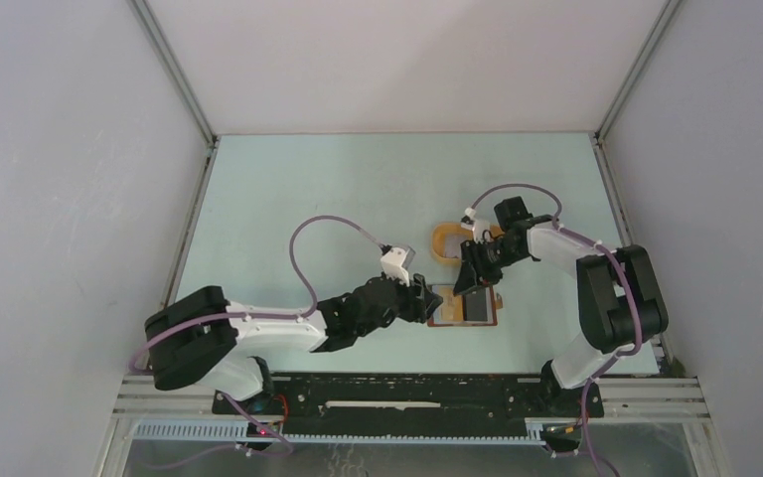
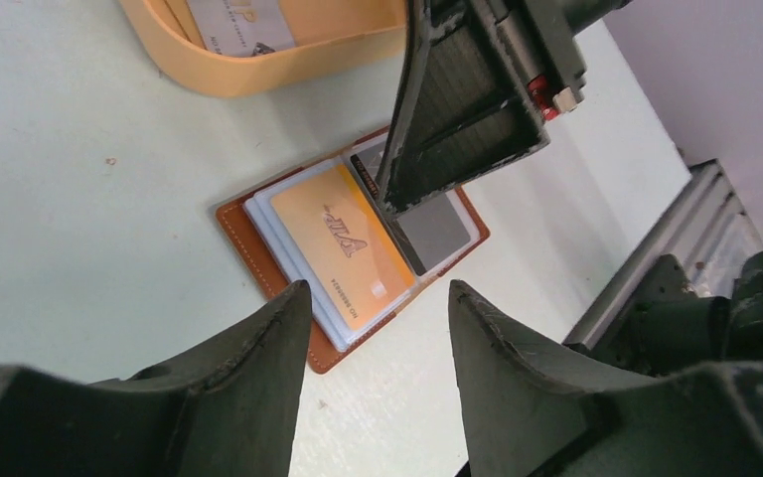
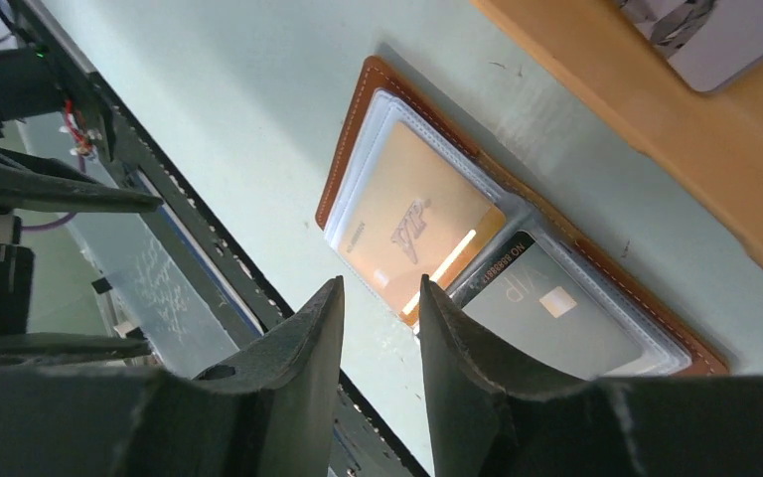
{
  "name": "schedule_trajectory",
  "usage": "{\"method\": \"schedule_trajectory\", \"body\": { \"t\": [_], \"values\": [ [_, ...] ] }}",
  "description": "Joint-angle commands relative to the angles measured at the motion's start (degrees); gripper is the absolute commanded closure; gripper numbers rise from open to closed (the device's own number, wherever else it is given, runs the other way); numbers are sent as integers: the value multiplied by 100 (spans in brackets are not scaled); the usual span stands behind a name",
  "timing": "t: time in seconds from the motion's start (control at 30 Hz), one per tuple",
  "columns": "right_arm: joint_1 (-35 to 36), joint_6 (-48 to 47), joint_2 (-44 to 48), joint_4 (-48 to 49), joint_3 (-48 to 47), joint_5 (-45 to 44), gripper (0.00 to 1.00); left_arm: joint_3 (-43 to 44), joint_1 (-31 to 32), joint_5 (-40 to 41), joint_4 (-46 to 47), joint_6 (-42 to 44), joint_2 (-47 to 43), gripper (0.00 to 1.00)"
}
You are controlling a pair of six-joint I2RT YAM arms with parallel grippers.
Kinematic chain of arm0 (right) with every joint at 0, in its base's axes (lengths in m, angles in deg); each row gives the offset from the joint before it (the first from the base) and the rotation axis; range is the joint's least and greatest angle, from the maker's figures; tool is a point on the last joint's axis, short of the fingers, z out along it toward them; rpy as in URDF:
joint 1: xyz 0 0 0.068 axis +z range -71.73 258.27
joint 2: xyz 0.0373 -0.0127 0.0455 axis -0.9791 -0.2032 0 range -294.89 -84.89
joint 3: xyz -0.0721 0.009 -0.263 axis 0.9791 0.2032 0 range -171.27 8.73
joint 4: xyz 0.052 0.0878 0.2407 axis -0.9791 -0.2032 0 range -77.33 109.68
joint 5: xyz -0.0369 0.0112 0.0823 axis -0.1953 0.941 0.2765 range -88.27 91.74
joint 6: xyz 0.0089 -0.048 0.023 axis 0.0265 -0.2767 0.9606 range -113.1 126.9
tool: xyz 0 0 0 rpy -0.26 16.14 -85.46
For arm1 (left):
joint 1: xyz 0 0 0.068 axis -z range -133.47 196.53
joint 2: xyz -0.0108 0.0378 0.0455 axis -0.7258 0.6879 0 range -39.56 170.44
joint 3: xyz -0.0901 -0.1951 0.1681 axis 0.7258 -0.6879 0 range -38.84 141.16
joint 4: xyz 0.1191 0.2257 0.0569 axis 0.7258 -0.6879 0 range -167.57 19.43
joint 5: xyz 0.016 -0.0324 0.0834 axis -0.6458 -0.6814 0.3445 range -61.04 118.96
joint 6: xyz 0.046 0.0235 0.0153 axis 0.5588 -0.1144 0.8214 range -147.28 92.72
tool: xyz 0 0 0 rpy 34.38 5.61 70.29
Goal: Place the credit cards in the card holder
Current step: Insert the credit card into the card holder.
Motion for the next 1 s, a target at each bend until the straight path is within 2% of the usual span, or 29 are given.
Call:
{"method": "schedule_trajectory", "body": {
  "t": [0.0, 0.1, 0.23, 0.67, 0.97],
  "values": [
    [157, 72, -141, 63, -161, -473, 58, -377, -218, -632, 1495, -317, 216, 42],
    [162, 152, -235, 80, -161, -649, 57, -582, -355, -934, 2233, -680, 592, 41],
    [206, 206, -413, 40, -224, -712, 57, -551, -485, -1213, 2675, -1031, 1114, 42],
    [222, 315, -847, -24, -383, -366, 56, -46, -496, -1175, 1736, -1378, 1827, 42],
    [224, 350, -956, -19, -411, -100, 56, 57, -496, -1255, 1656, -1455, 1971, 43]
  ]
}}
